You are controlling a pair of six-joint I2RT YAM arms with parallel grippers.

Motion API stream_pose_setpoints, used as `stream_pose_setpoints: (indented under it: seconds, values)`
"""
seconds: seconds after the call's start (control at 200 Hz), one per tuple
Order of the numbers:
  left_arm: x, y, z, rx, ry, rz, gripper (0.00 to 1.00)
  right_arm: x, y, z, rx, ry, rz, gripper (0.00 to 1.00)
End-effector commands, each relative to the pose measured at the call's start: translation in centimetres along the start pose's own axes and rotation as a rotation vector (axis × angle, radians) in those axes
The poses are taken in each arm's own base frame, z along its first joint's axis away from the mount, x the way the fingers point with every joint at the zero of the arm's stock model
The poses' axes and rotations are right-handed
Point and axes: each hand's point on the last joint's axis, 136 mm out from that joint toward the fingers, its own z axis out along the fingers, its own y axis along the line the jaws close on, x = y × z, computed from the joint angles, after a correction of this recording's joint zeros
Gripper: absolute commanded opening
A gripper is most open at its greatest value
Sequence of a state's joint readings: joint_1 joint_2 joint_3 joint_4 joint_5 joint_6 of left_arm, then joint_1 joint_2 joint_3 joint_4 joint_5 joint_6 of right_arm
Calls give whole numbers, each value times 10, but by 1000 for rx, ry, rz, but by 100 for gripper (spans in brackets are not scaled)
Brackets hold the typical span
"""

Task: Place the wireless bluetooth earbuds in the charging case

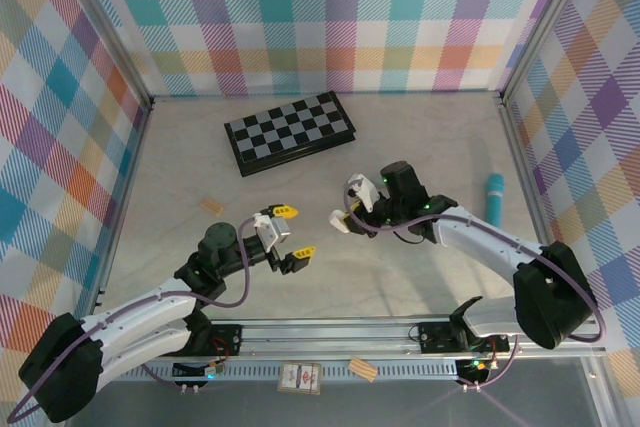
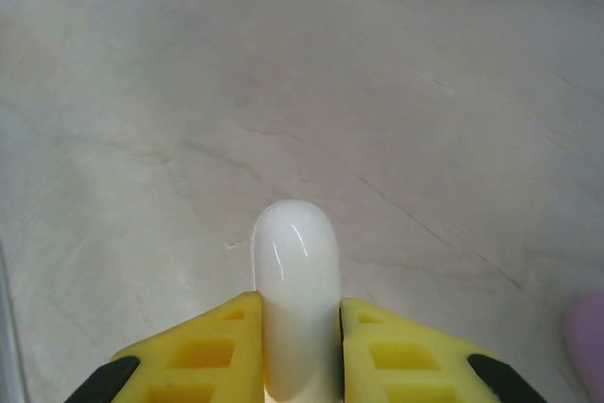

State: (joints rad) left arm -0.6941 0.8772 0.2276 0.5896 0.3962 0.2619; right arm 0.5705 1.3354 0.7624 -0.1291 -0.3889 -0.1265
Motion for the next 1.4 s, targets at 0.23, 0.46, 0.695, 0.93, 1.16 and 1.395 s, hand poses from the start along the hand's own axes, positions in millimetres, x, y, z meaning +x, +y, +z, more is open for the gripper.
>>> stream_pose_setpoints:
  seconds: [0.23, 0.46, 0.695, 0.93, 1.16, 1.395]
  values:
    - [6, -13, 18, 122, 51, 12, 100, 37, -36, 33, 65, 91, 332, 23]
    - [11, -13, 18, 123, 77, 26, 100, 60, -50, 52, 83, 169, 428, 26]
    - [11, 15, 5, -77, 81, 43, 100, 38, -61, 30, 186, 80, 357, 60]
    - [8, 81, -41, -522, 91, 62, 100, 13, -82, -27, 417, -95, 248, 95]
    - [43, 136, -102, -875, 124, -22, 100, 8, -127, -103, 736, -311, 174, 99]
    - [80, 183, -128, -1027, 124, -187, 100, 31, -186, -136, 887, -436, 243, 99]
